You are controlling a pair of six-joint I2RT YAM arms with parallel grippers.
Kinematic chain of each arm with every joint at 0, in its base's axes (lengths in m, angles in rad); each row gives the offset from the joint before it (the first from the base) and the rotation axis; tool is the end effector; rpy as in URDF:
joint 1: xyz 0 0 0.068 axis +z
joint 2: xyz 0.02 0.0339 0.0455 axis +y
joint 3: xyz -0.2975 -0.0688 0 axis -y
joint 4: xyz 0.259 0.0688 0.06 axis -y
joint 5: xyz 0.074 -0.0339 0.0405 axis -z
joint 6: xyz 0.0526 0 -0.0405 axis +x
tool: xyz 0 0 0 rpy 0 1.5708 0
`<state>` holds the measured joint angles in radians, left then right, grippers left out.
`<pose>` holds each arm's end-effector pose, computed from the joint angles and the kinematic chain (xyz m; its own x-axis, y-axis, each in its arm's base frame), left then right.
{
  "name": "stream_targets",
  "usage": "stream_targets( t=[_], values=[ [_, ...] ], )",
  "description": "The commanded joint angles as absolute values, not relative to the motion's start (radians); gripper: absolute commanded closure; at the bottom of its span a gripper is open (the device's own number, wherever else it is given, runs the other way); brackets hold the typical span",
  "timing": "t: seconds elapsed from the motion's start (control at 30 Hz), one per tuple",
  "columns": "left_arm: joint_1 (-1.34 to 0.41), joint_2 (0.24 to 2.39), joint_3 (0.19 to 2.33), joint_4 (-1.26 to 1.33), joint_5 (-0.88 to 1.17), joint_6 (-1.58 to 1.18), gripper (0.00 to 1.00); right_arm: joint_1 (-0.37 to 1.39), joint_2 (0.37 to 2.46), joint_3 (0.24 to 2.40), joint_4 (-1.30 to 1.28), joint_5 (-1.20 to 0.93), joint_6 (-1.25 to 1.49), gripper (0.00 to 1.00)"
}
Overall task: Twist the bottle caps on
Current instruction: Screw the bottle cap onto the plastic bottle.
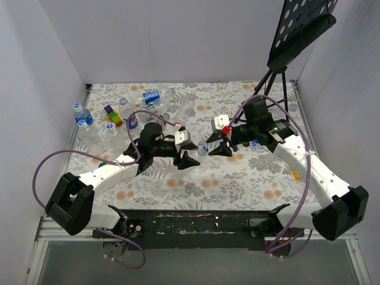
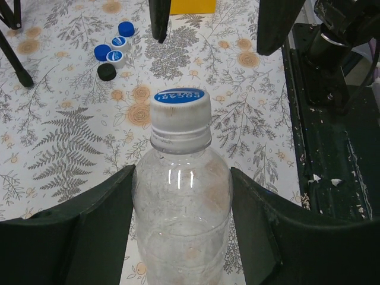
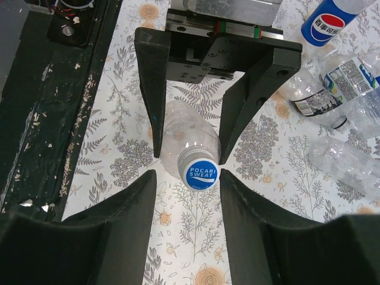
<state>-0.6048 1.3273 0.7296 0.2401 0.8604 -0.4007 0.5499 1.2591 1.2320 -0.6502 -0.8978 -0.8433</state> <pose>0.2221 -0.2020 0.2682 -0.6376 0.1315 -0.7590 0.7670 0.1998 -0.6097 0.2108 0.1775 0.3827 0.2760 -0.3769 -0.8842 -0.9611 -0.1030 -0.2561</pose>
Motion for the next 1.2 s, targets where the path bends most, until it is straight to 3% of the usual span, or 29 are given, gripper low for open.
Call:
stream_targets(
  t=[0.0, 0.63, 0.97, 1.17],
  values=[
    [-0.601, 1.285, 0.765, 0.249, 0.926, -0.405, 1.00, 0.548, 1.270, 1.255, -0.657, -0.931, -0.861, 0.47],
    [-0.603, 1.264, 0.762, 0.264, 0.963, -0.408, 1.00, 0.549, 1.315, 1.279, -0.678, -0.957, -0.851, 0.52],
    [-0.603, 1.255, 0.753, 0.278, 0.940, -0.408, 1.00, 0.557, 1.339, 1.284, -0.684, -0.943, -0.824, 0.65],
    [-0.603, 1.244, 0.746, 0.288, 0.933, -0.402, 1.00, 0.571, 1.358, 1.289, -0.692, -0.930, -0.802, 0.66]
  ],
)
